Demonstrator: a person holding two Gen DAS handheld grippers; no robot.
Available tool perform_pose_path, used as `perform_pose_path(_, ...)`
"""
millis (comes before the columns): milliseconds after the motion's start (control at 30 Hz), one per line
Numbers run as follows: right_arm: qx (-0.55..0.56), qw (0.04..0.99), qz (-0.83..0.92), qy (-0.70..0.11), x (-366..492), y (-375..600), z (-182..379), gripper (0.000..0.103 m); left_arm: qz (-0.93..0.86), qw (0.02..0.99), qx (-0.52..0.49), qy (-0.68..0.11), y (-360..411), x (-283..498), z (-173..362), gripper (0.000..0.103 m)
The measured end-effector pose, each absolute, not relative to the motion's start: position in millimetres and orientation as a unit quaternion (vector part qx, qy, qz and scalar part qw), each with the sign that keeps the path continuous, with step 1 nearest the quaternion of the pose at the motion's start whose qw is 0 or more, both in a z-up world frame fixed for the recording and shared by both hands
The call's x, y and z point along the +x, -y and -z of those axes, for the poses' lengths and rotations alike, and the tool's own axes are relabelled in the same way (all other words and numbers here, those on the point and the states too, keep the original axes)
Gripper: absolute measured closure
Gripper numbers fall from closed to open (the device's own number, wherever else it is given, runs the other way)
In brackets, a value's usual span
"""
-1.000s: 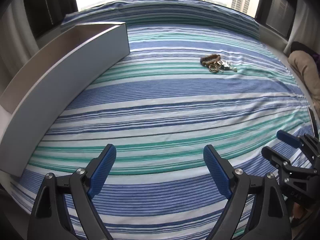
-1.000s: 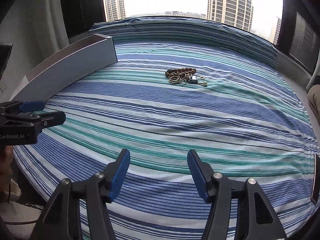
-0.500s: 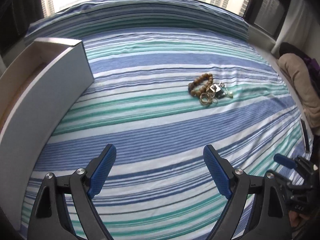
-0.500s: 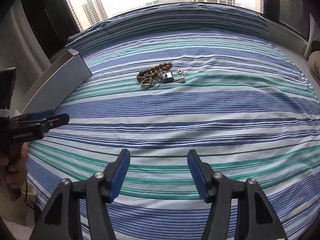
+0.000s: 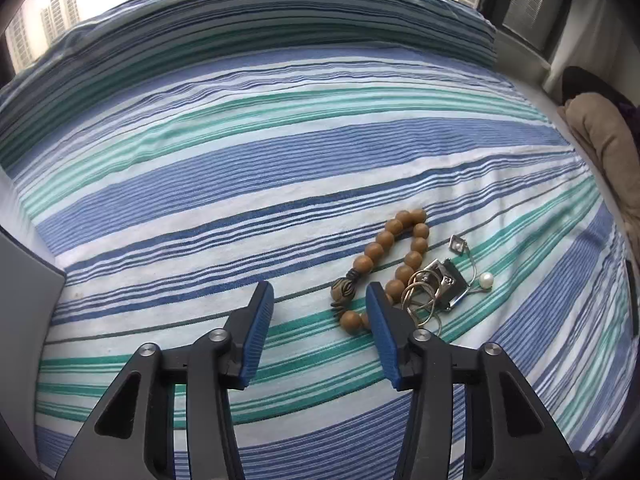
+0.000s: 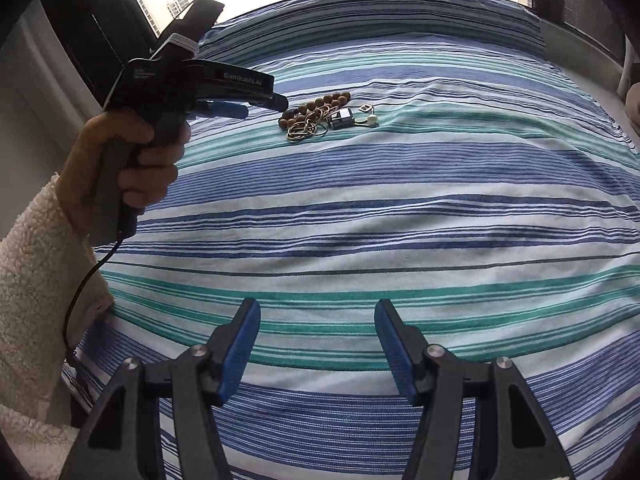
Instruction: Organize jewelry
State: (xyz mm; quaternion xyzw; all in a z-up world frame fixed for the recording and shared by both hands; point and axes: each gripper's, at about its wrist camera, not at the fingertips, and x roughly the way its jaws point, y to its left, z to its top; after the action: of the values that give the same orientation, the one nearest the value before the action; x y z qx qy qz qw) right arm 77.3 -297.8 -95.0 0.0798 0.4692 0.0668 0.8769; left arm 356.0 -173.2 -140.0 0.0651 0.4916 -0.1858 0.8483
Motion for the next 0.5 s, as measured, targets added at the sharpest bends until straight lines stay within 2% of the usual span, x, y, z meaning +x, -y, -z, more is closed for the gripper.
perform_pose_path(33,0.081,0.878,-0.066,-0.467,78.1,300.2,94.2,0.042,0.184,0.849,0.069,-0.491,175.2,356.1,141.9,0.071)
perform_pose_path(200,0.089,0.878,-0.059,-0.466,79.2,310.7,95.7,0.042,0.181,0.853,0.091,-0.481,184.3,352.4,142.6,0.078)
perform_pose_path(300,0.092,0.877,-0.055,-0.468,77.6,313.0,97.5,0.042,0.188,0.854,0.113,-0.471,191.8,346.0,142.6,0.091)
perform_pose_path(500,0.089,0.881,-0.052,-0.461,71.5,312.4,92.6,0.042,0.167,0.862,0.101,-0.468,163.5,330.6,134.4,0.092)
